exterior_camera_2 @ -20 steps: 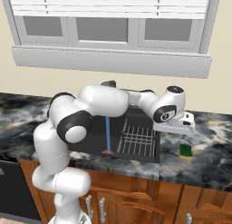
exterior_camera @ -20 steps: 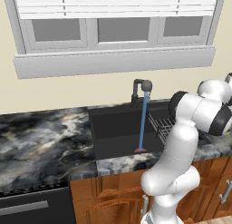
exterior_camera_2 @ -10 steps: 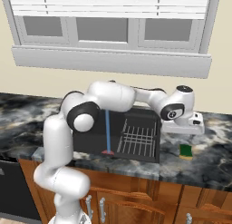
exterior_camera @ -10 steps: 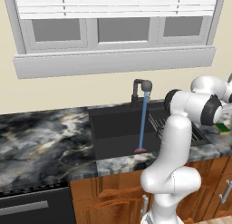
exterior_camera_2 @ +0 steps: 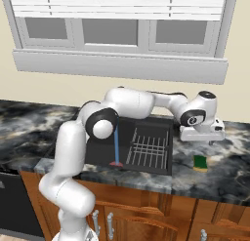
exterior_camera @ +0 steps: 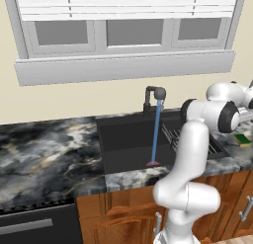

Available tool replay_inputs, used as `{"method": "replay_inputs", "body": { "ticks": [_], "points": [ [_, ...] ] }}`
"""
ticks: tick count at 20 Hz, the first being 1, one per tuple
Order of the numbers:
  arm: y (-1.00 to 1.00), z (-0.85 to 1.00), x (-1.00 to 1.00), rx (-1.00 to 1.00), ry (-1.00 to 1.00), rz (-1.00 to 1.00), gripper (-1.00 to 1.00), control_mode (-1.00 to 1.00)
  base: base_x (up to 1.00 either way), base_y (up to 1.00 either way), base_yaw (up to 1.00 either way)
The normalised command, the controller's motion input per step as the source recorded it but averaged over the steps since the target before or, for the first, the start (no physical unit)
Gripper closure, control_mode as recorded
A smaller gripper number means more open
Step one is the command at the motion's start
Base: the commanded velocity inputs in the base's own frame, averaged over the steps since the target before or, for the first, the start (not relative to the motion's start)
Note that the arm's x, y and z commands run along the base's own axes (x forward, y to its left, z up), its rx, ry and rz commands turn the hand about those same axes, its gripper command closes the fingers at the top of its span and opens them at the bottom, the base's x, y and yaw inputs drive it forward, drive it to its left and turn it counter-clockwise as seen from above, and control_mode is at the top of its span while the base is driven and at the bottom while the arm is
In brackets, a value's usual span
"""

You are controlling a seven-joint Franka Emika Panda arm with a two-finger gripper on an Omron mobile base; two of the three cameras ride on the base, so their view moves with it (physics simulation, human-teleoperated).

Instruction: Soak the sponge with water for a few seconds and then drop it inside the sink.

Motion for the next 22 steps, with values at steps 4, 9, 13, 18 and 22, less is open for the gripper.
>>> {"method": "replay_inputs", "body": {
  "ticks": [4,9,13,18,22],
  "points": [
    [-0.05,-0.08,0.08,0.00,0.04,0.11,-1.00,-1.00,0.00,0.00,0.00],
    [0.00,-0.27,0.00,0.00,0.10,0.06,-1.00,-1.00,0.00,0.00,0.00],
    [0.00,-0.37,0.02,0.00,0.07,0.00,-1.00,-1.00,0.00,0.00,0.00],
    [0.00,-0.34,0.09,0.00,0.01,-0.01,-1.00,-1.00,0.00,0.00,0.00],
    [0.00,-0.09,0.12,0.01,0.00,-0.06,-1.00,-1.00,0.00,0.00,0.00]
  ]
}}
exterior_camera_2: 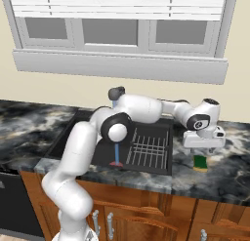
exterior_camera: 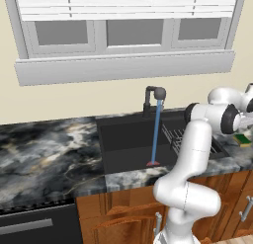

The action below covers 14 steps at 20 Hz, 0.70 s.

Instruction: Soak the sponge with water for a few seconds and then drop it inside the sink.

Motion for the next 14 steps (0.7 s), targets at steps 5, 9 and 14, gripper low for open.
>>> {"method": "replay_inputs", "body": {
  "ticks": [5,9,14],
  "points": [
    [0.00,-0.07,0.03,0.02,0.00,-0.05,-1.00,-1.00,0.00,0.00,0.00],
    [0.00,-0.02,0.00,0.03,0.01,-0.01,-1.00,-1.00,0.00,0.00,0.00],
    [0.00,-0.22,0.00,0.03,0.00,0.00,-1.00,-1.00,0.00,0.00,0.00]
  ]
}}
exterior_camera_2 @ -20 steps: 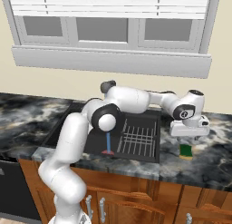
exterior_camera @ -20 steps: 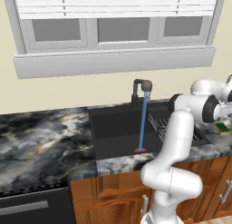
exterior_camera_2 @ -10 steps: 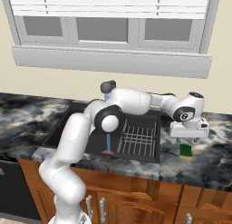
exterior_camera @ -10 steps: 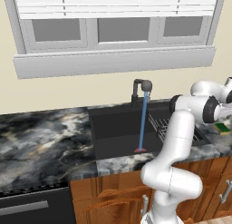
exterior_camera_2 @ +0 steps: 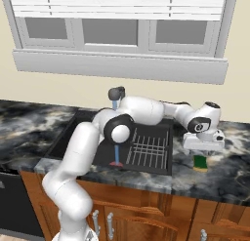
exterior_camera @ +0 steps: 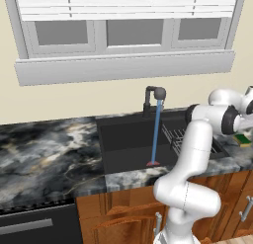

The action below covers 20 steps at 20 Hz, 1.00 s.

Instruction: Soak the sponge with water for a few seconds and then drop it inside the sink.

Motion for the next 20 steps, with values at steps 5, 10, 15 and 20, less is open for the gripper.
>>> {"method": "replay_inputs", "body": {
  "ticks": [5,10,15,20],
  "points": [
    [0.00,-0.34,0.00,0.02,0.00,0.00,-1.00,-1.00,0.00,0.00,0.00],
    [0.00,-0.25,0.00,0.01,0.01,0.00,-1.00,-1.00,0.00,0.00,0.00],
    [-0.05,-0.17,0.00,0.00,0.00,0.00,-1.00,-1.00,0.00,0.00,0.00],
    [-0.10,-0.20,0.00,0.00,0.00,0.00,-1.00,-1.00,0.00,0.00,0.00]
  ]
}}
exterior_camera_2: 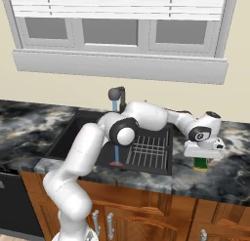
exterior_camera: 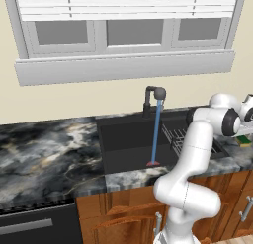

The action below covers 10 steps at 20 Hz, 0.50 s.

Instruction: Soak the sponge with water for a few seconds and then drop it inside the sink.

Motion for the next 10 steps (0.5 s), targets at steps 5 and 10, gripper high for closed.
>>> {"method": "replay_inputs", "body": {
  "ticks": [5,10],
  "points": [
    [-0.05,-0.12,0.00,0.00,0.00,0.00,-1.00,-1.00,0.00,0.00,0.00],
    [0.00,0.00,0.00,0.00,0.00,0.00,-1.00,-1.00,0.00,0.00,0.00]
  ]
}}
